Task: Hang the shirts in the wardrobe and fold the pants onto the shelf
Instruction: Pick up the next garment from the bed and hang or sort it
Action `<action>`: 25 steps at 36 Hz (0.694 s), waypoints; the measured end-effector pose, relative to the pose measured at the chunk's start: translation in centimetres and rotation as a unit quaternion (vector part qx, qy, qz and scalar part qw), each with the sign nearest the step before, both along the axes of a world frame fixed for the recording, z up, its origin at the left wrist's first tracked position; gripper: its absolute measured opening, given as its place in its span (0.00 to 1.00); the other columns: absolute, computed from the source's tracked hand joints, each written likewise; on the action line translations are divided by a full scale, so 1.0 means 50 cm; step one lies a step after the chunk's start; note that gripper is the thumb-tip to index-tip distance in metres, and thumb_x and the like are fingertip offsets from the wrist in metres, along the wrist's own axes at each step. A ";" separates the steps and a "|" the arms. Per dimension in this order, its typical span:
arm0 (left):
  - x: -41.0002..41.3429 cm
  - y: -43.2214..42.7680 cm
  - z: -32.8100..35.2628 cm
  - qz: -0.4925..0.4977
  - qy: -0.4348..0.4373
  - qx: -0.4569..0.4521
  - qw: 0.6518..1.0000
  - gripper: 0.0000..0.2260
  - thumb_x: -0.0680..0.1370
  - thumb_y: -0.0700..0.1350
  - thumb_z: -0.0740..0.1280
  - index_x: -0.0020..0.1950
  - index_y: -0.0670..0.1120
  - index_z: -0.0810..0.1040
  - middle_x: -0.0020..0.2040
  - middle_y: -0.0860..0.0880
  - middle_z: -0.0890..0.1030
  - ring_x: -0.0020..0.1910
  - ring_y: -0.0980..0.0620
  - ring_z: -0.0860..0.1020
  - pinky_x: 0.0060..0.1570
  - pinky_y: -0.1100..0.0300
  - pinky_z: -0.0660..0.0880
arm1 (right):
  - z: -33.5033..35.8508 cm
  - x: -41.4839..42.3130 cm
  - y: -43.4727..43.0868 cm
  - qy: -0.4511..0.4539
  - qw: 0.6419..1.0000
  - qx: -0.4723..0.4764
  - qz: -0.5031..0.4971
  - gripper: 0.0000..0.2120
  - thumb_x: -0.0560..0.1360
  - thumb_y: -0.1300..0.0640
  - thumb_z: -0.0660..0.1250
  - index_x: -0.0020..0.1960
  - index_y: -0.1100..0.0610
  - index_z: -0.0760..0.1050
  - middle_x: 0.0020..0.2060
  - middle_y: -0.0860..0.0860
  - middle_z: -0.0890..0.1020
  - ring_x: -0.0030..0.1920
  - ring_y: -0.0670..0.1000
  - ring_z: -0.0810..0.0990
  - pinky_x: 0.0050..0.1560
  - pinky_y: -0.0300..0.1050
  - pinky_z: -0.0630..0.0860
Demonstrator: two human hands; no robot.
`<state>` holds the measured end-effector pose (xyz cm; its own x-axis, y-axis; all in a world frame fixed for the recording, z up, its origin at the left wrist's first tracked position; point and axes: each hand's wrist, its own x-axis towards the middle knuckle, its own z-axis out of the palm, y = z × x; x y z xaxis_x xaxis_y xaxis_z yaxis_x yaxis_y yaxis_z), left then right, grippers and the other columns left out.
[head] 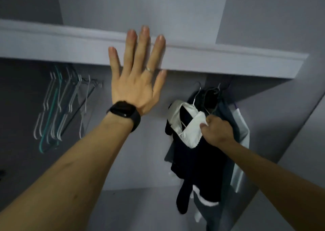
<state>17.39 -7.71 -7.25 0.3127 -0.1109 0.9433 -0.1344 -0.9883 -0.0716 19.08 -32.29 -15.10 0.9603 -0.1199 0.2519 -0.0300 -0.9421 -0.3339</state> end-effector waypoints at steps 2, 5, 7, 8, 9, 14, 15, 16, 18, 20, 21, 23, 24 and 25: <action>0.008 -0.003 -0.005 0.011 -0.027 -0.001 1.000 0.27 0.84 0.57 0.53 0.82 0.51 0.53 0.81 0.42 0.56 0.80 0.39 0.54 0.74 0.33 0.45 | -0.018 0.026 -0.010 -0.009 1.000 0.010 -0.019 0.11 0.81 0.54 0.62 0.55 0.63 0.74 0.57 0.62 0.81 0.59 0.65 0.78 0.52 0.50 0.71; 0.015 -0.006 -0.017 0.023 -0.049 0.004 0.998 0.25 0.85 0.56 0.50 0.82 0.51 0.54 0.81 0.42 0.57 0.80 0.39 0.55 0.74 0.32 0.48 | -0.054 0.052 -0.017 -0.031 0.998 0.030 -0.043 0.12 0.81 0.55 0.61 0.58 0.63 0.75 0.56 0.62 0.81 0.57 0.65 0.79 0.47 0.47 0.67; 0.016 -0.011 -0.021 0.022 -0.052 -0.002 0.998 0.25 0.85 0.55 0.48 0.82 0.52 0.53 0.82 0.43 0.56 0.80 0.40 0.54 0.75 0.33 0.48 | -0.062 0.063 -0.015 -0.047 0.996 0.046 -0.062 0.12 0.81 0.55 0.60 0.58 0.62 0.75 0.55 0.62 0.81 0.55 0.65 0.79 0.46 0.48 0.67; 0.016 -0.011 -0.025 0.023 -0.055 -0.005 0.998 0.25 0.85 0.55 0.48 0.82 0.52 0.52 0.82 0.44 0.55 0.80 0.41 0.53 0.75 0.33 0.47 | -0.065 0.066 -0.009 -0.062 0.994 0.057 -0.072 0.12 0.81 0.55 0.60 0.58 0.62 0.75 0.54 0.62 0.81 0.55 0.65 0.79 0.47 0.48 0.67; 0.017 -0.011 -0.028 0.024 -0.057 -0.007 0.998 0.25 0.85 0.55 0.47 0.82 0.53 0.52 0.82 0.44 0.54 0.81 0.41 0.53 0.75 0.34 0.47 | -0.067 0.071 -0.004 -0.079 0.991 0.071 -0.081 0.13 0.81 0.55 0.59 0.59 0.61 0.74 0.54 0.62 0.81 0.54 0.65 0.79 0.47 0.49 0.68; 0.018 -0.006 -0.030 0.002 -0.067 -0.015 0.998 0.25 0.85 0.55 0.46 0.83 0.53 0.49 0.83 0.45 0.52 0.81 0.43 0.50 0.76 0.35 0.45 | -0.054 0.082 0.025 -0.149 0.977 0.118 -0.101 0.12 0.82 0.54 0.59 0.59 0.62 0.73 0.55 0.62 0.80 0.56 0.66 0.78 0.48 0.50 0.66; 0.018 -0.007 -0.030 -0.002 -0.068 -0.017 0.998 0.25 0.85 0.55 0.46 0.83 0.53 0.49 0.83 0.45 0.52 0.81 0.43 0.50 0.76 0.35 0.45 | -0.048 0.088 0.029 -0.157 0.975 0.126 -0.100 0.12 0.82 0.55 0.60 0.59 0.62 0.73 0.55 0.63 0.80 0.57 0.66 0.78 0.48 0.49 0.66; 0.018 -0.007 -0.031 -0.007 -0.069 -0.020 0.997 0.25 0.85 0.55 0.46 0.83 0.53 0.49 0.83 0.46 0.52 0.81 0.43 0.50 0.76 0.35 0.45 | -0.039 0.095 0.033 -0.161 0.973 0.131 -0.098 0.12 0.82 0.55 0.60 0.59 0.62 0.73 0.56 0.63 0.80 0.57 0.66 0.78 0.48 0.49 0.66; 0.017 -0.010 -0.035 -0.010 -0.071 -0.027 0.997 0.25 0.85 0.54 0.47 0.83 0.53 0.49 0.83 0.46 0.51 0.81 0.44 0.50 0.76 0.35 0.45 | -0.017 0.114 0.040 -0.155 0.974 0.138 -0.092 0.12 0.80 0.55 0.61 0.59 0.61 0.74 0.57 0.63 0.80 0.57 0.66 0.77 0.47 0.48 0.67; 0.018 -0.012 -0.038 -0.017 -0.075 -0.033 0.997 0.25 0.85 0.54 0.47 0.83 0.53 0.49 0.83 0.46 0.51 0.81 0.44 0.50 0.76 0.36 0.44 | 0.005 0.135 0.045 -0.140 0.976 0.139 -0.089 0.14 0.79 0.55 0.62 0.62 0.60 0.75 0.59 0.64 0.79 0.58 0.66 0.77 0.47 0.48 0.68; 0.018 -0.012 -0.042 -0.019 -0.076 -0.035 0.996 0.25 0.85 0.54 0.48 0.83 0.53 0.49 0.83 0.46 0.51 0.81 0.44 0.49 0.76 0.36 0.44 | 0.011 0.145 0.046 -0.129 0.979 0.133 -0.089 0.16 0.79 0.55 0.62 0.64 0.60 0.75 0.60 0.64 0.78 0.59 0.66 0.77 0.47 0.48 0.68; 0.021 -0.012 -0.042 -0.025 -0.078 -0.037 0.996 0.25 0.85 0.54 0.48 0.83 0.54 0.48 0.83 0.47 0.51 0.81 0.44 0.49 0.76 0.36 0.43 | 0.021 0.161 0.043 -0.102 0.983 0.116 -0.100 0.18 0.78 0.55 0.63 0.66 0.59 0.76 0.61 0.63 0.78 0.59 0.66 0.77 0.47 0.48 0.70; 0.022 -0.013 -0.043 -0.026 -0.078 -0.039 0.996 0.25 0.85 0.54 0.49 0.83 0.54 0.48 0.83 0.47 0.51 0.81 0.45 0.49 0.76 0.37 0.42 | 0.022 0.166 0.038 -0.090 0.984 0.111 -0.108 0.18 0.77 0.55 0.63 0.66 0.59 0.76 0.61 0.63 0.78 0.59 0.66 0.77 0.47 0.49 0.70; 0.023 -0.014 -0.041 -0.025 -0.079 -0.039 0.996 0.26 0.85 0.54 0.49 0.83 0.54 0.48 0.83 0.47 0.51 0.81 0.45 0.49 0.75 0.37 0.42 | 0.023 0.171 0.031 -0.085 0.983 0.111 -0.116 0.18 0.77 0.54 0.63 0.65 0.58 0.76 0.61 0.63 0.78 0.59 0.66 0.77 0.48 0.50 0.72</action>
